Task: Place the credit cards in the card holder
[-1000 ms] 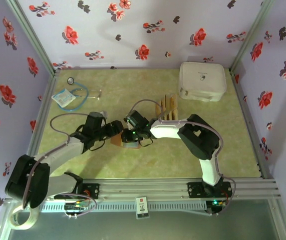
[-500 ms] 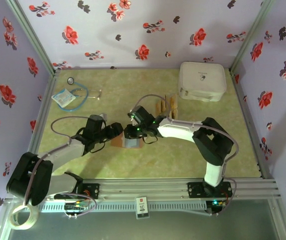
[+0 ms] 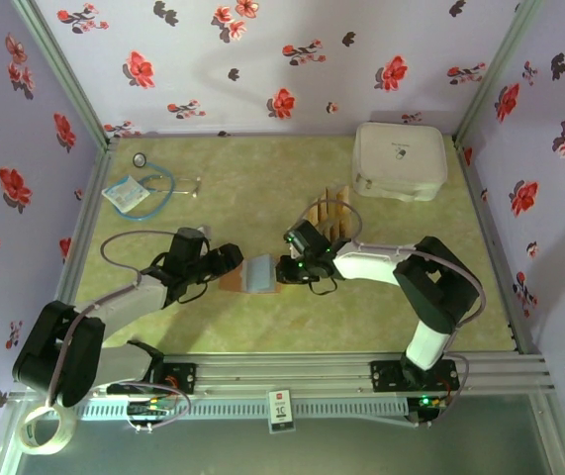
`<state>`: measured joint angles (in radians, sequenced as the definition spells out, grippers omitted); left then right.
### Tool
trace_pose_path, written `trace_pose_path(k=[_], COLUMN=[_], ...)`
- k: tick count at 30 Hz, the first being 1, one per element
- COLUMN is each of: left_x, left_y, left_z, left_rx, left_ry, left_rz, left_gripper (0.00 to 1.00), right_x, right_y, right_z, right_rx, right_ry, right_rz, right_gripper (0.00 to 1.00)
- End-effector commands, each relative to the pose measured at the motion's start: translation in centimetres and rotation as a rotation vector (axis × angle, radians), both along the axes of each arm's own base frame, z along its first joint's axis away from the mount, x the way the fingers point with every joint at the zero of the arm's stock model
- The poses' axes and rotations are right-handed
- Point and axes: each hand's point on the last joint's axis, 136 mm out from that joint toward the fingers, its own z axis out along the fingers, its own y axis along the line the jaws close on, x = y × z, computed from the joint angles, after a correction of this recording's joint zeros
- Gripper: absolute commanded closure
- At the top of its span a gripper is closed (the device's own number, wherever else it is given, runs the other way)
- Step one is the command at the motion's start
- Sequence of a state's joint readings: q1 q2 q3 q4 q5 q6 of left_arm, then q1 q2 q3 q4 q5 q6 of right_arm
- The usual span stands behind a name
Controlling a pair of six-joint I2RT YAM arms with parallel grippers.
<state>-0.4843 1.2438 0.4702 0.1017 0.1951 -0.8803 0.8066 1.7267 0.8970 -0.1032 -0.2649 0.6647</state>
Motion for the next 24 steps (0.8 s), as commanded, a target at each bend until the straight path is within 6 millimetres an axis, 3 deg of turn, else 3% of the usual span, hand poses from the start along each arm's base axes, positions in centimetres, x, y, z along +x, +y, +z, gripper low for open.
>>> trace_pose_path(k=[1,5,12,15,19,24], left_x=[0.5,0.9,1.5,1.5,1.4,0.8], left_y=[-0.2,-0.6,-1.7,-2.2,-3.0,-3.2], left_z=[0.8,2.8,7.8,8.8,8.7,6.4], left_rx=[0.018,0.017,-0.011,-0.034,-0.049,-0.039], left_ry=[-0.021,-0.047,-0.112,-0.119,-0.112,-0.074], left_rz=[-0.019,-0.037,-0.077,-0.082,-0.09,-0.097], left_gripper=[0.28,0.28,0.28,0.28,0.28,0.29], right_x=[0.9,0.9,1.1,1.3,1.5,1.5], right_y=[0.3,0.6,0.9,1.2,1.8,2.5], right_z=[0.3,1.0,3.5,4.6,5.5,5.5], right_rx=[0.031,0.055,0.087,0.109,0.132,0.142], right_ry=[-0.03,-0.033,-0.068,-0.08,-0.085,-0.074], right_rz=[-0.022,-0.021,-0.017,-0.017,-0.01,0.002], right_gripper=[0.83,0.83,0.83,0.83,0.82,0.78])
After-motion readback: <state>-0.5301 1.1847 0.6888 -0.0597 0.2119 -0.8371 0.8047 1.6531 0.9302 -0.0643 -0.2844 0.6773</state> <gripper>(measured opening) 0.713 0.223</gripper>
